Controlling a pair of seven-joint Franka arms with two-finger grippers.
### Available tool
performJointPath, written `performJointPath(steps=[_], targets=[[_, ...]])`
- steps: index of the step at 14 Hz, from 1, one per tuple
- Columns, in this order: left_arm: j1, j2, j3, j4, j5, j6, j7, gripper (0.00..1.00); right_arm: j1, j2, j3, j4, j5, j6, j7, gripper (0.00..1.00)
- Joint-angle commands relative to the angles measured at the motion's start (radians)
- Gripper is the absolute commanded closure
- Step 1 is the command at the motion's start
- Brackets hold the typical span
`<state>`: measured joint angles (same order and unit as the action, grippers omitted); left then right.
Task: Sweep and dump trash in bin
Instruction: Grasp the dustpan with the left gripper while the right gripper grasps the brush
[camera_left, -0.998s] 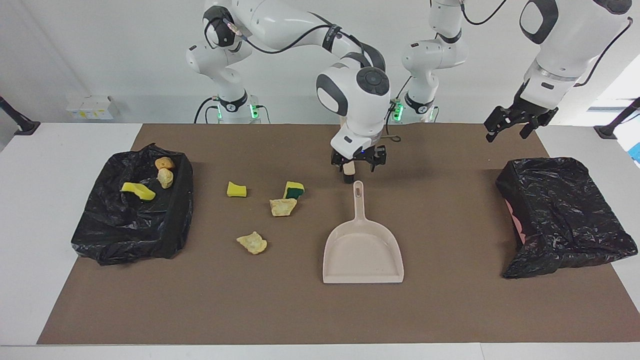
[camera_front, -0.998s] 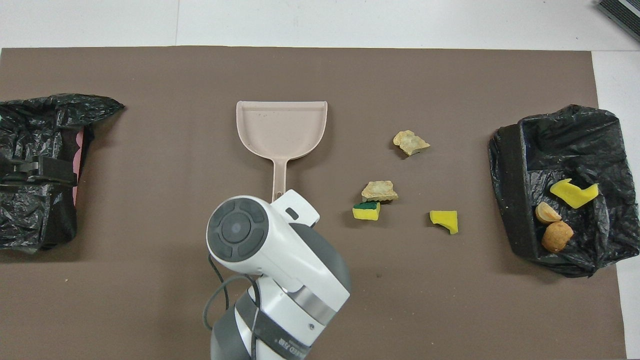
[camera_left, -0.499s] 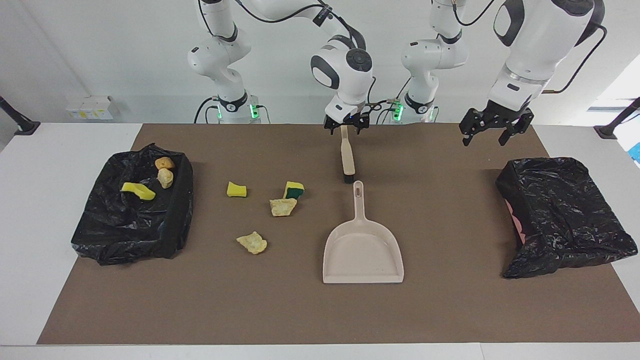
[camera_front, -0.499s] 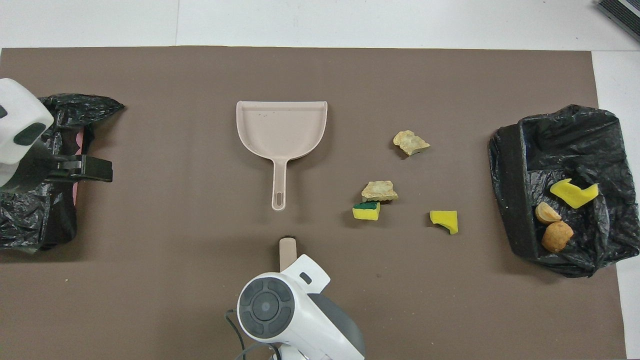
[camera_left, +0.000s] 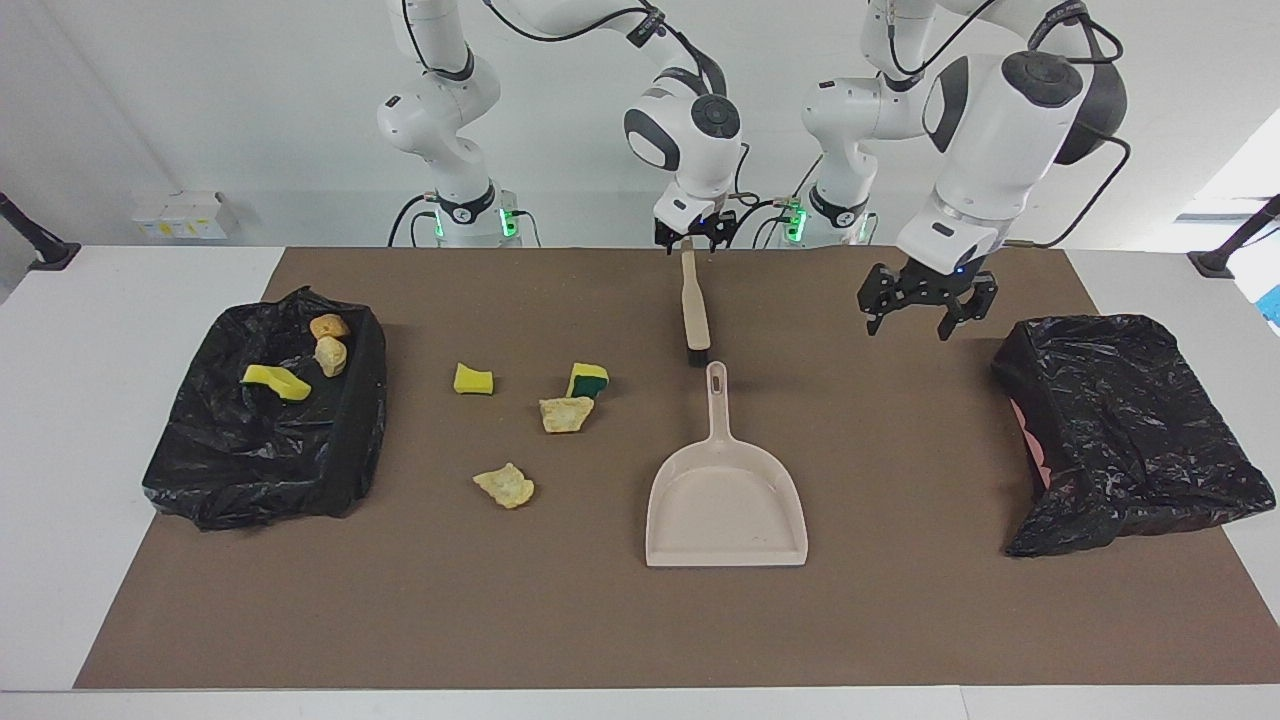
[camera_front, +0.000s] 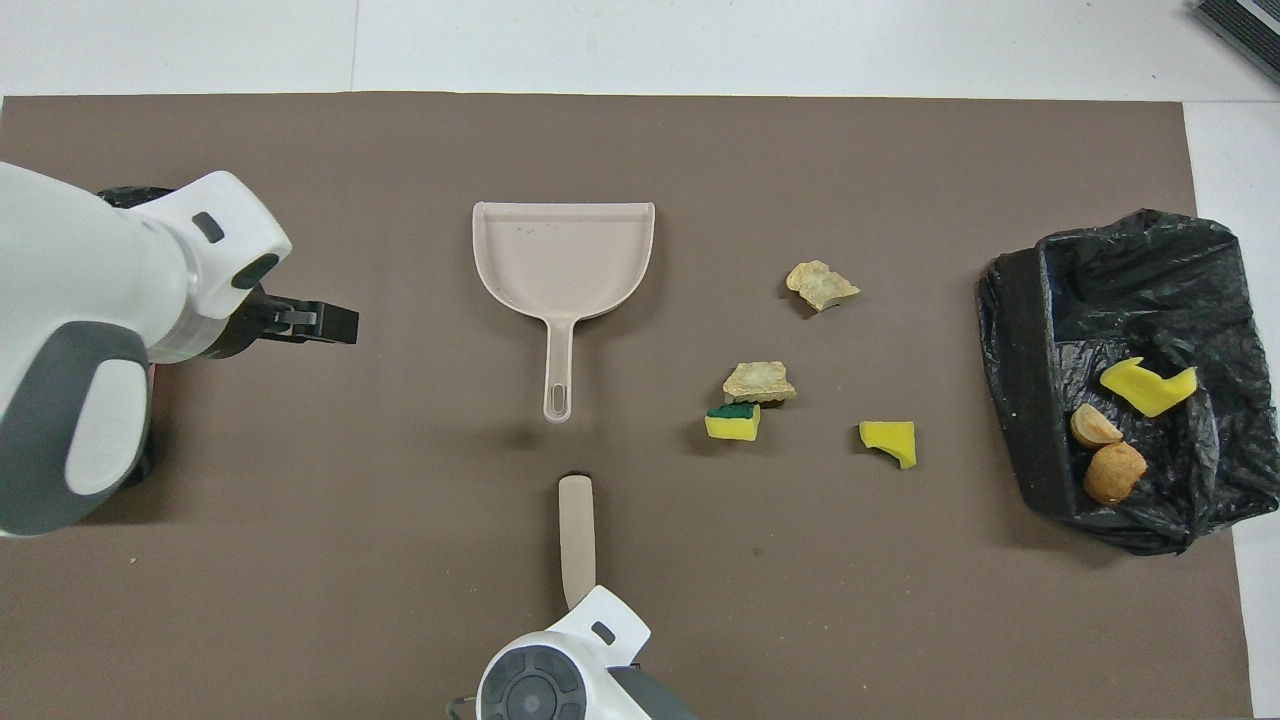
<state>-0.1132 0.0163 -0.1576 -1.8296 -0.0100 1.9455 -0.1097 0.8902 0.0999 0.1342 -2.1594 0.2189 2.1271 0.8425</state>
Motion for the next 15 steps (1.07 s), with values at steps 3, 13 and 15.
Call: performJointPath(steps=[3,13,15], targets=[[-0.127,0.123,0.013,-0.002,0.007,0.171,-0.169,0.0,0.004,-0.038,-0.004,-0.057,0.03,0.06,0.009,0.93],[-0.315,0.28,0.016,-0.01,0.015,0.348,-0.499,0.0,-0.109,-0.265,-0.012,-0.056,-0.001,-0.145,0.133,1.0],[-0.315,0.269,0.016,-0.045,0.015,0.346,-0.496,0.0,-0.167,-0.319,-0.012,-0.06,-0.057,-0.257,0.106,1.0]])
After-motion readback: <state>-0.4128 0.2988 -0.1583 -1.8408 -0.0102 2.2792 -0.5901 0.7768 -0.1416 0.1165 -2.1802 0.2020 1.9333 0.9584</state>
